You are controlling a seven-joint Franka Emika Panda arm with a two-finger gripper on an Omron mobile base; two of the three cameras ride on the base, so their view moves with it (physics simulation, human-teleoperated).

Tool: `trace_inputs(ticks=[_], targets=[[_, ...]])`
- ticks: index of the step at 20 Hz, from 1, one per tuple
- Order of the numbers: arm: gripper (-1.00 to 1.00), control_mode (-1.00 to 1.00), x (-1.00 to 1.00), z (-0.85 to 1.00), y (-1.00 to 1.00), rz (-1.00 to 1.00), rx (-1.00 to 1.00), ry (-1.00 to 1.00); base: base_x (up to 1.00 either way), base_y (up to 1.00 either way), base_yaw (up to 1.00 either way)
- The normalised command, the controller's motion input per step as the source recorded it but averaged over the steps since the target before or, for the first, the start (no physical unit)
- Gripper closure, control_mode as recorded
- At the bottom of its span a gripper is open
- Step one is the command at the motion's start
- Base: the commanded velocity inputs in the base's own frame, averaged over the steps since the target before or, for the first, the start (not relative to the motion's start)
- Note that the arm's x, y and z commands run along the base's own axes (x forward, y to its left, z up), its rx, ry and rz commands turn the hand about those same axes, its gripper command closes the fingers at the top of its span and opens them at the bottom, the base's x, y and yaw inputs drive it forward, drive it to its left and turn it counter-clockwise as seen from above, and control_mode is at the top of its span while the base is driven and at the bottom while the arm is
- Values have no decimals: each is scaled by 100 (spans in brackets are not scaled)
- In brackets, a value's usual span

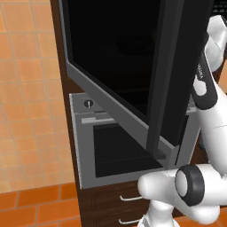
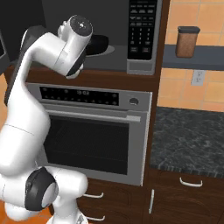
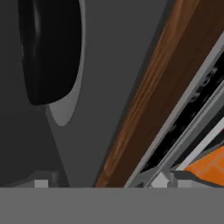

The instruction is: Open the microwave, place the bowl with waffle inside the microwave, then close the microwave door and turn it on.

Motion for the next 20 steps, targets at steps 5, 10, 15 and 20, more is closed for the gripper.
trace_inputs(ticks=[5, 10, 15, 20], targets=[[-100, -100, -99, 0, -12, 0, 0, -8, 0, 0, 0], [-100, -100, -100, 0, -33, 0, 1, -17, 0, 0, 0], [-100, -100, -100, 0, -17, 0, 0, -23, 0, 0, 0], [100, -100, -100, 0, -1, 7, -2, -15, 0, 0, 0]])
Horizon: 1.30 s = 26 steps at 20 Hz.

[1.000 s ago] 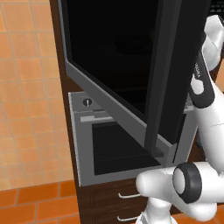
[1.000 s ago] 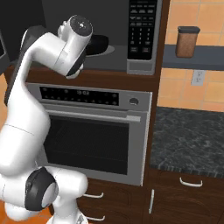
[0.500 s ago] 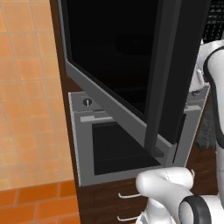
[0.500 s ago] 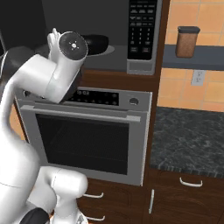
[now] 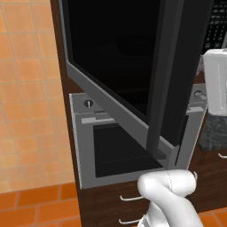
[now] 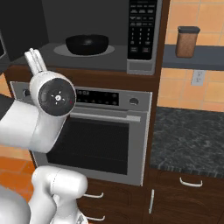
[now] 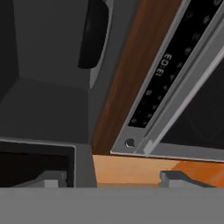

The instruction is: Open the microwave, place the bowl with waffle inside the microwave, then close the microwave door and turn it on.

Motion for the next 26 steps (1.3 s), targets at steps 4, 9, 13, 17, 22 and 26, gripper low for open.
trace_inputs(ticks=[4, 9, 13, 17, 22, 26], targets=[[100, -100, -100, 0, 2, -1, 0, -24, 0, 0, 0], [100, -100, -94, 0, 51, -38, 0, -1, 0, 0, 0], [100, -100, -79, -1, 82, -53, 0, 0, 0, 0, 0], [100, -100, -67, -10, 83, -51, -1, 0, 0, 0, 0], [100, -100, -70, -4, 64, -45, -1, 0, 0, 0, 0], [100, -100, -31, -3, 82, -39, -4, -4, 0, 0, 0]])
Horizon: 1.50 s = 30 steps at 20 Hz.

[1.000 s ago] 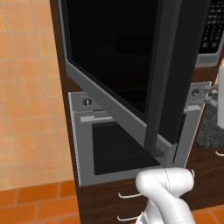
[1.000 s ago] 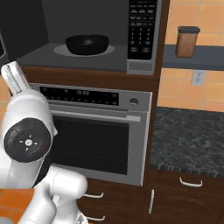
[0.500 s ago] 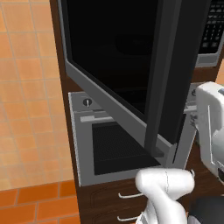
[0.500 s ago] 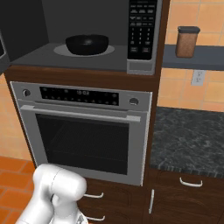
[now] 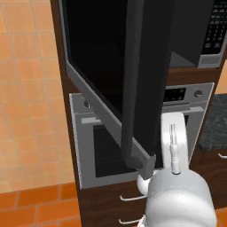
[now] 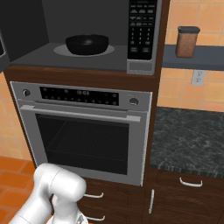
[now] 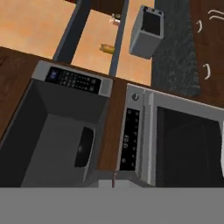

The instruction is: Open the microwave, place the bowl with waffle inside the microwave, then close the microwave door and turn it on.

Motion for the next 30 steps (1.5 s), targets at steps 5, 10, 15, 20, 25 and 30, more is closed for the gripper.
trace_inputs(ticks=[5, 10, 15, 20, 25, 30], targets=[[100, -100, -58, 1, 48, -22, 0, -16, 0, 0, 0], [100, -100, -53, 0, 78, -3, -3, -6, 0, 0, 0], [100, -100, 35, 0, 93, -3, -2, 2, 0, 0, 0], [100, -100, 100, -31, 95, -4, -7, 29, 0, 0, 0], [100, -100, 100, -20, 40, -1, -4, 25, 0, 0, 0], [100, -100, 69, 0, -64, -4, 0, 2, 0, 0, 0]])
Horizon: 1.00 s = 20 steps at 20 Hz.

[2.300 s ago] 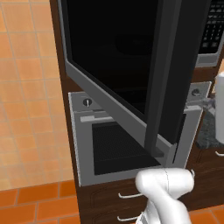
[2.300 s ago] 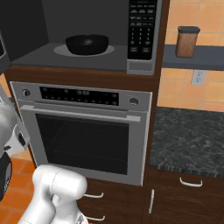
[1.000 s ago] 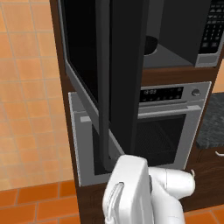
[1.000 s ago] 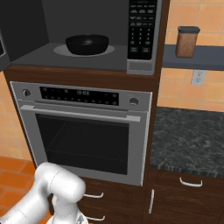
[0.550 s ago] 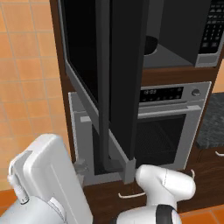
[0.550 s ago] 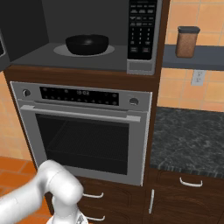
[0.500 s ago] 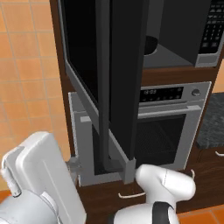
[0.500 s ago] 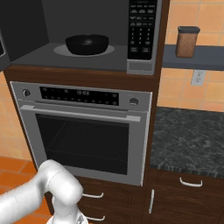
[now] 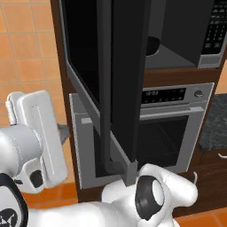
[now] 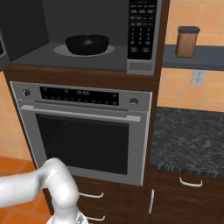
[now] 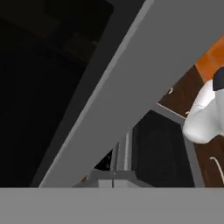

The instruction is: Open the microwave, place the bowl with waffle inside the microwave, then close the microwave door and turn it on.

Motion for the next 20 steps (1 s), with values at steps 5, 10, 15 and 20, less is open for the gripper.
trace_inputs(ticks=[5, 10, 15, 20], targets=[[100, -100, 19, 20, -100, -5, 0, -17, 0, 0, 0], [100, -100, 4, 11, -100, -2, 5, -20, 0, 0, 0], [100, -100, 34, 0, -100, 0, 11, -18, 0, 0, 0], [100, -100, 83, 0, -100, 2, 18, -23, 0, 0, 0]])
